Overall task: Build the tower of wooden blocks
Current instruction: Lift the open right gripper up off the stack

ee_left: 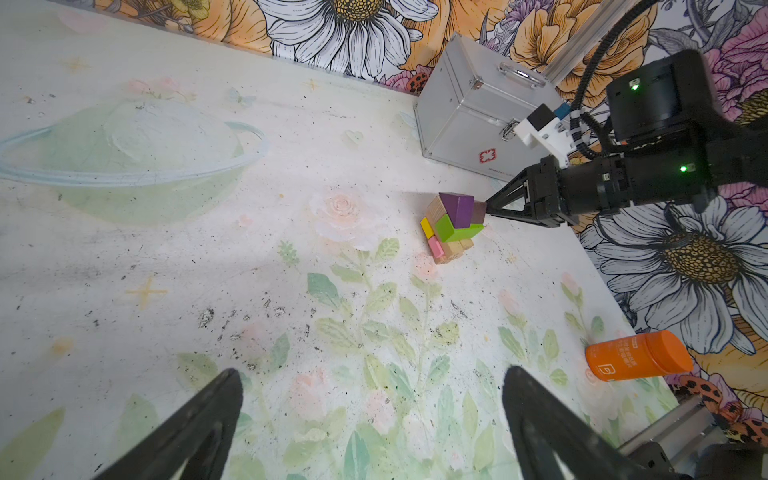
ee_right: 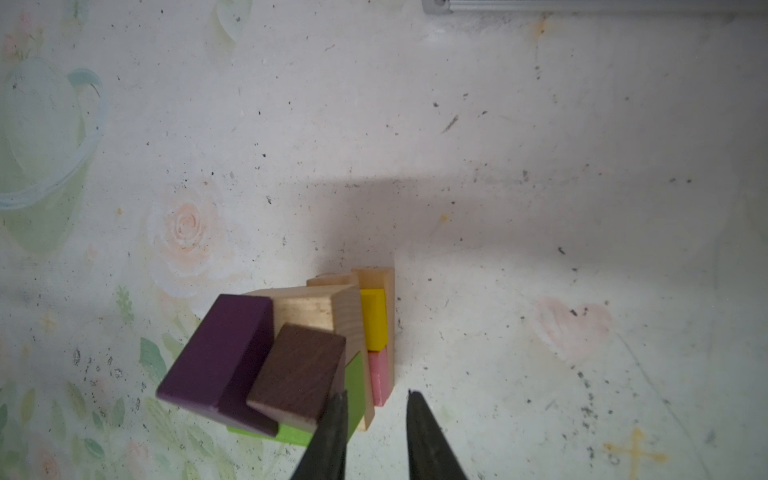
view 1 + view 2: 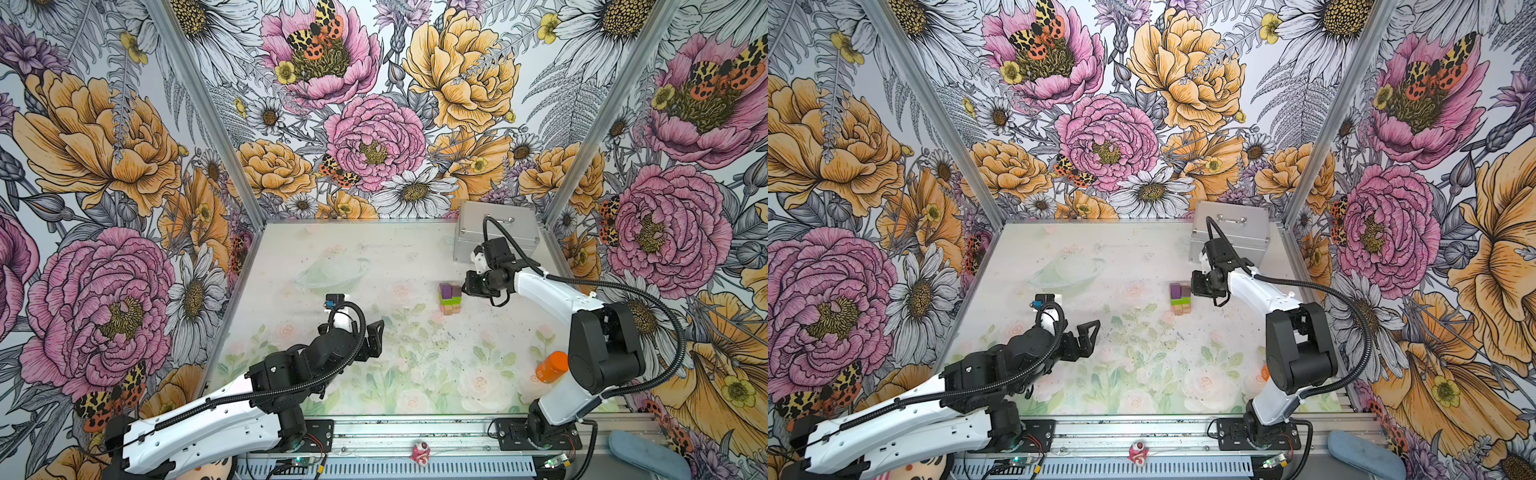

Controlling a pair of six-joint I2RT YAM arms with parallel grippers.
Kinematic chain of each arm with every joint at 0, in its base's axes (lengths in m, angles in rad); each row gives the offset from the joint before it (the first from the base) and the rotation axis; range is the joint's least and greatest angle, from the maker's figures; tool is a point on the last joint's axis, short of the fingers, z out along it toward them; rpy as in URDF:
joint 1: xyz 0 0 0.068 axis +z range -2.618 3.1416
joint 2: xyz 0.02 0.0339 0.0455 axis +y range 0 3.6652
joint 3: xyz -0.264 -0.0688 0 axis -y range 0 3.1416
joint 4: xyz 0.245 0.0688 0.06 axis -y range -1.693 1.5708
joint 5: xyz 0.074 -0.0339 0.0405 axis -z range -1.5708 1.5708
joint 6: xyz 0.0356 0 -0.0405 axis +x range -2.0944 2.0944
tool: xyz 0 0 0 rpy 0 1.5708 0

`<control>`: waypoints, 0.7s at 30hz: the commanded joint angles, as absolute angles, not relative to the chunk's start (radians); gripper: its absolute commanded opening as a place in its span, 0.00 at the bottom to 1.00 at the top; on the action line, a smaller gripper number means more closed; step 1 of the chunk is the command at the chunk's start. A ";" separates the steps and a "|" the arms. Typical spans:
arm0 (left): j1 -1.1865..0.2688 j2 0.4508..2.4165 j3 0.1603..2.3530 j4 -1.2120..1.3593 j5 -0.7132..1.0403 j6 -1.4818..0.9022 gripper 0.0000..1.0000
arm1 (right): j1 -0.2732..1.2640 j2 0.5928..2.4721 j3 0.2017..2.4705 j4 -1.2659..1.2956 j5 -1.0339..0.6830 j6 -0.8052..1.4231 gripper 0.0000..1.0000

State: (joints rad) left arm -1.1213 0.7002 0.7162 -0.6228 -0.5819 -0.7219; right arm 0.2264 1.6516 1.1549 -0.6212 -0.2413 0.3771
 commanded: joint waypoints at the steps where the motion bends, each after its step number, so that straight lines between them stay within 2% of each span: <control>1: -1.112 0.686 0.716 -0.605 -0.568 -0.699 0.99 | 0.234 1.668 1.191 -0.603 -0.254 0.384 0.27; 21: -1.111 0.699 0.723 -0.605 -0.571 -0.697 0.99 | 0.234 1.674 1.219 -0.612 -0.253 0.375 0.30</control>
State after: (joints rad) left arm -1.1213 0.7021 0.7162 -0.6231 -0.5819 -0.7212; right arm 0.2264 1.6638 1.1824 -0.6186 -0.2588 0.3763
